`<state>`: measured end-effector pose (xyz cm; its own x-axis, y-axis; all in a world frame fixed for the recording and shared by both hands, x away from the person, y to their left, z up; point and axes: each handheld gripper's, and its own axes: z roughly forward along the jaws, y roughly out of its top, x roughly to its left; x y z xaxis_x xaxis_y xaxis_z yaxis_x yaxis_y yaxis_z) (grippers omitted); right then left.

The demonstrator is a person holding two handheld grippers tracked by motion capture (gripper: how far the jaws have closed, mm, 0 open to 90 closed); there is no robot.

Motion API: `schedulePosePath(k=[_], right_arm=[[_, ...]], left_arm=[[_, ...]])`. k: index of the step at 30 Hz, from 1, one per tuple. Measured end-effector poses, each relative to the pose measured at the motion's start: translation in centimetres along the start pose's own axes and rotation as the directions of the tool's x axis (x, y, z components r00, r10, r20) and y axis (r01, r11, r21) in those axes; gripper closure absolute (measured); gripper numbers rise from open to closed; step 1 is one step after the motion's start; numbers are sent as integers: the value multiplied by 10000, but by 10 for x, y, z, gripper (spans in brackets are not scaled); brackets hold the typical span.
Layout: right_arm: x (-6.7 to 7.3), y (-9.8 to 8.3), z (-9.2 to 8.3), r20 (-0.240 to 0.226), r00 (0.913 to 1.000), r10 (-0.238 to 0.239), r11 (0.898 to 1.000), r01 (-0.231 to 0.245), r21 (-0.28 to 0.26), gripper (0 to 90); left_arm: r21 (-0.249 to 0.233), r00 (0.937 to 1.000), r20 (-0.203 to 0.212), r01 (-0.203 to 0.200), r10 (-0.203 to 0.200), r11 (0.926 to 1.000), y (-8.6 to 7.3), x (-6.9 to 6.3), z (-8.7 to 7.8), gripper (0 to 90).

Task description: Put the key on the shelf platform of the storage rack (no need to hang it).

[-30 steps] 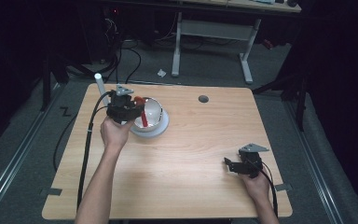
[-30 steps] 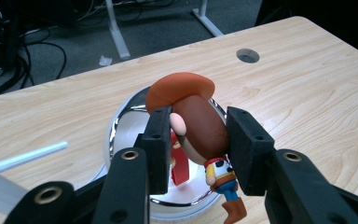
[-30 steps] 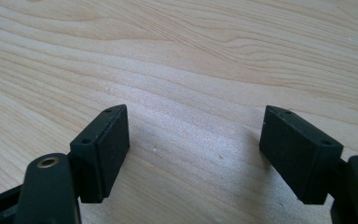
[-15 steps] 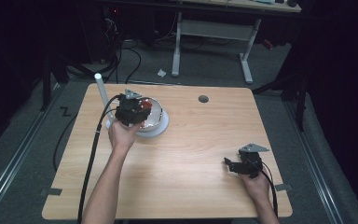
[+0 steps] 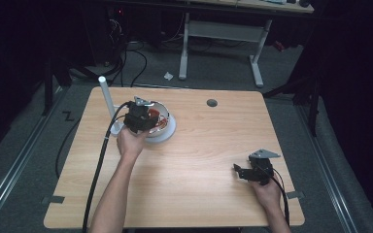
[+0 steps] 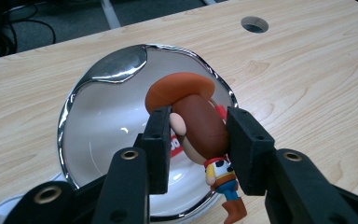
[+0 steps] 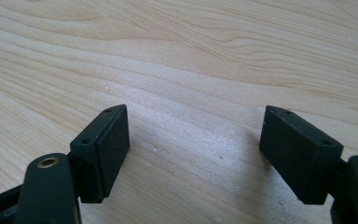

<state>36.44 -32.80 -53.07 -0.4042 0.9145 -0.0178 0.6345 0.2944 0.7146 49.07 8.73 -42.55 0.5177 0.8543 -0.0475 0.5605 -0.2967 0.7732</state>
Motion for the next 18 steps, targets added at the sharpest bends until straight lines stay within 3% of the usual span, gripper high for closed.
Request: schedulePosePath(k=[4, 9, 13, 18], right_arm=[[0, 0, 0, -5, 10000, 22, 10000, -22, 14, 242], [0, 0, 0, -2, 10000, 8, 10000, -8, 3, 241], [0, 0, 0, -1, 10000, 3, 10000, -3, 2, 241], [0, 0, 0, -12, 10000, 17, 10000, -17, 0, 241]], left_arm=[[-7, 9999, 82, 132, -132, 9999, 0, 1, 5, 619], [341, 9996, -5, 269, -269, 9991, -3, 2, 14, 614], [414, 9997, -134, 202, -197, 9989, -3, -1, 15, 609], [374, 9991, -256, 335, -326, 9987, -2, 4, 12, 531]])
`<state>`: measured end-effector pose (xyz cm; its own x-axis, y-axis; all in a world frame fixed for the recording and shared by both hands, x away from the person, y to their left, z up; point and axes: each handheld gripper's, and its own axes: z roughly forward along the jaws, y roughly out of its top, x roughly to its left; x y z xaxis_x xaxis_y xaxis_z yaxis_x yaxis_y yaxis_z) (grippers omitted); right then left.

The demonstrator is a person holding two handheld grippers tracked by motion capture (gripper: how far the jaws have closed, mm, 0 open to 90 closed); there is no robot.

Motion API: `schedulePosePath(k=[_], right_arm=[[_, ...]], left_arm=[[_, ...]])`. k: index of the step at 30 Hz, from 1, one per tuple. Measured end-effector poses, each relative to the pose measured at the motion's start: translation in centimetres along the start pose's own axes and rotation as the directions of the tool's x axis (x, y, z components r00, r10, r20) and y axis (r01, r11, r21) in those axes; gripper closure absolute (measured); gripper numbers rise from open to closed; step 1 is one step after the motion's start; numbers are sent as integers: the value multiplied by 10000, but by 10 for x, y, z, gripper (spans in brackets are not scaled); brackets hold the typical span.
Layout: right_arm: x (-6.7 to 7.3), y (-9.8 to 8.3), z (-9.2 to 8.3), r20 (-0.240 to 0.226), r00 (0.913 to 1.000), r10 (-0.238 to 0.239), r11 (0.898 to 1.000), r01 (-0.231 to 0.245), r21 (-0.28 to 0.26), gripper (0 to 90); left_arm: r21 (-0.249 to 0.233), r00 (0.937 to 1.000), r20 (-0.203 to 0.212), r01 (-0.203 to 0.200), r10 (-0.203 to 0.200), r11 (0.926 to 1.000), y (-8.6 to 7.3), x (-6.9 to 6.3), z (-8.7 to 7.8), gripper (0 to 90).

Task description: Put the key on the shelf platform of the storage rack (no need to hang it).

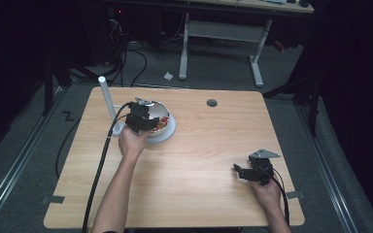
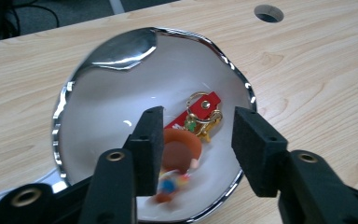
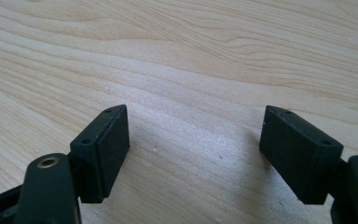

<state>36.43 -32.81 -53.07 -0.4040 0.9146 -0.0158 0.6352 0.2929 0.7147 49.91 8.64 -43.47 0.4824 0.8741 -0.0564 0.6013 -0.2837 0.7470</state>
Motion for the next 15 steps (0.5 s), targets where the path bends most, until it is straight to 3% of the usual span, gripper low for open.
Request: schedulePosePath(k=[7, 15], right_arm=[[0, 0, 0, 5, 10000, -5, 10000, 5, 2, 241], [0, 0, 0, 6, 10000, -8, 10000, 8, 1, 241]], left_arm=[[-258, 9996, 86, -283, 285, 9993, 2, -1, -17, 429], [-643, 9996, 93, -266, 272, 9976, 5, -2, -36, 358]])
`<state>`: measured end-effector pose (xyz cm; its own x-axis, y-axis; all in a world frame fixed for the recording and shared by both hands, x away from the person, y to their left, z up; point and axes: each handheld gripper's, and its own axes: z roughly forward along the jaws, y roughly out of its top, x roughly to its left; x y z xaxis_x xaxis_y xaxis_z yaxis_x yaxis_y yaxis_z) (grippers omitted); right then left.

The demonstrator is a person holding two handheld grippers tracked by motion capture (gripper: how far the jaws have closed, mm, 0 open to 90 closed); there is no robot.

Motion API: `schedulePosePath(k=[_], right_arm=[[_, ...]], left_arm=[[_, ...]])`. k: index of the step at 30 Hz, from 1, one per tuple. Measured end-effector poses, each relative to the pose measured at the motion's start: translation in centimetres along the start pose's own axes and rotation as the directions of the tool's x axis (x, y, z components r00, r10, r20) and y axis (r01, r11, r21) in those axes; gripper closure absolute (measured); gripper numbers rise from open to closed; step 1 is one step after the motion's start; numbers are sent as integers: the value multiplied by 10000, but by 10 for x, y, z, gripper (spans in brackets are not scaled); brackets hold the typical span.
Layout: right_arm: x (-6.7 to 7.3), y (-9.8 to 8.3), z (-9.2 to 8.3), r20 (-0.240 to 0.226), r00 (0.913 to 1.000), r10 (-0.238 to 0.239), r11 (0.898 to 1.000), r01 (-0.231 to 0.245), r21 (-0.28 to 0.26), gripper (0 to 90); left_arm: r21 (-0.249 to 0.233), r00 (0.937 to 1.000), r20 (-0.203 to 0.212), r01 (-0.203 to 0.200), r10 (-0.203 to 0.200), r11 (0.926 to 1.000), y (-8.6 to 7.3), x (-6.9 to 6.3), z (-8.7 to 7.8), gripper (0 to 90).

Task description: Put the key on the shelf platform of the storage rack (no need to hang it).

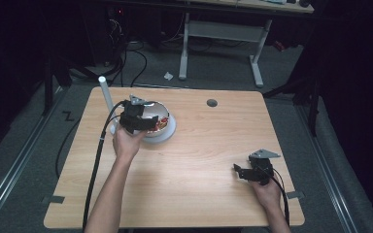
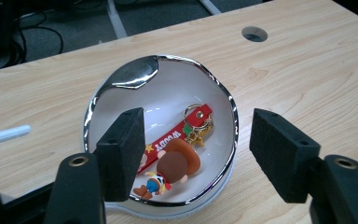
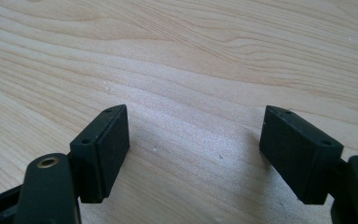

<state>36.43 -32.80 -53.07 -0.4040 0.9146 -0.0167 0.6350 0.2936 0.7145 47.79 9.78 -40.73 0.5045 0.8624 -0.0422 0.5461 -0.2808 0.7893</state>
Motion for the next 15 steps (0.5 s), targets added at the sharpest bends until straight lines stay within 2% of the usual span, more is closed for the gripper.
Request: schedulePosePath(k=[8, 15], right_arm=[[0, 0, 0, -1, 10000, 3, 10000, -3, 1, 241], [0, 0, 0, -2, 10000, 2, 10000, -2, 1, 241]], left_arm=[[-269, 9999, -55, 101, -102, 9996, 0, 3, -16, 342], [-505, 9993, -81, 363, -367, 9981, -4, 8, -29, 339]])
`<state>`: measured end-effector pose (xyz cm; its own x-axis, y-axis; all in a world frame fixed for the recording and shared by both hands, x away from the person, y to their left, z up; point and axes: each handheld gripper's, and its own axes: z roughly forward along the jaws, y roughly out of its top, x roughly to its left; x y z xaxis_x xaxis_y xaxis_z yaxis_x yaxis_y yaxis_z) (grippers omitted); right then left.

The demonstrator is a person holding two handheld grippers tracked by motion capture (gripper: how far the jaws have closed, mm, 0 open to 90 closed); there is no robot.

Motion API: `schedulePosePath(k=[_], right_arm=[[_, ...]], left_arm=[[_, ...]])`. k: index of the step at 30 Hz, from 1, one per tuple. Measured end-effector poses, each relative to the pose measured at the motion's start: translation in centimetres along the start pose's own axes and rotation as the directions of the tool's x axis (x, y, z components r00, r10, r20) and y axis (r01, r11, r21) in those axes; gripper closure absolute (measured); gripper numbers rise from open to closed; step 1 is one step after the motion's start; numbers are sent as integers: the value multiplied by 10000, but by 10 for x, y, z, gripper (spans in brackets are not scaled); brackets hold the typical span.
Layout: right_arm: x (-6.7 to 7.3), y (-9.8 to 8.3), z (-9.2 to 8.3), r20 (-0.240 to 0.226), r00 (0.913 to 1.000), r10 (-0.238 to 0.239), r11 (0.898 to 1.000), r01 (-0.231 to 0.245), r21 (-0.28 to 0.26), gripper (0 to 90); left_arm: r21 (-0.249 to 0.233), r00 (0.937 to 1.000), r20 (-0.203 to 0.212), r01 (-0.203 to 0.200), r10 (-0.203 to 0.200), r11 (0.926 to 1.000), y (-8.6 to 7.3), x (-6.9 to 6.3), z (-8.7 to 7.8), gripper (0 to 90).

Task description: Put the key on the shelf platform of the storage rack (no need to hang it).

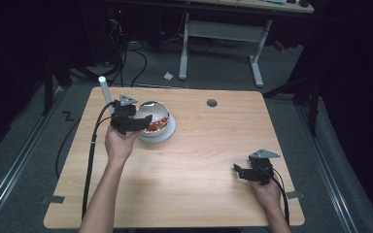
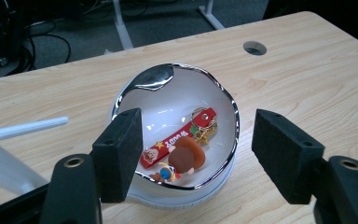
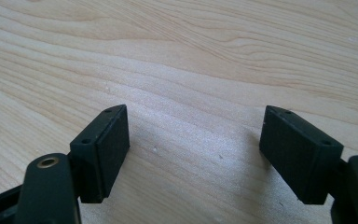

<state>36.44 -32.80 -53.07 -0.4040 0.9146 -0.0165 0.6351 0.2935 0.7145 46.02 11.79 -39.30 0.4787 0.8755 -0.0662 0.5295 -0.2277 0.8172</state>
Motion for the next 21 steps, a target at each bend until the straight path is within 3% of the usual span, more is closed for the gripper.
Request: schedulePosePath(k=[21], right_arm=[[0, 0, 0, 4, 10000, -5, 10000, 5, 1, 241]], left_arm=[[-454, 9990, -126, 427, -433, 9981, -14, 15, -42, 325]])
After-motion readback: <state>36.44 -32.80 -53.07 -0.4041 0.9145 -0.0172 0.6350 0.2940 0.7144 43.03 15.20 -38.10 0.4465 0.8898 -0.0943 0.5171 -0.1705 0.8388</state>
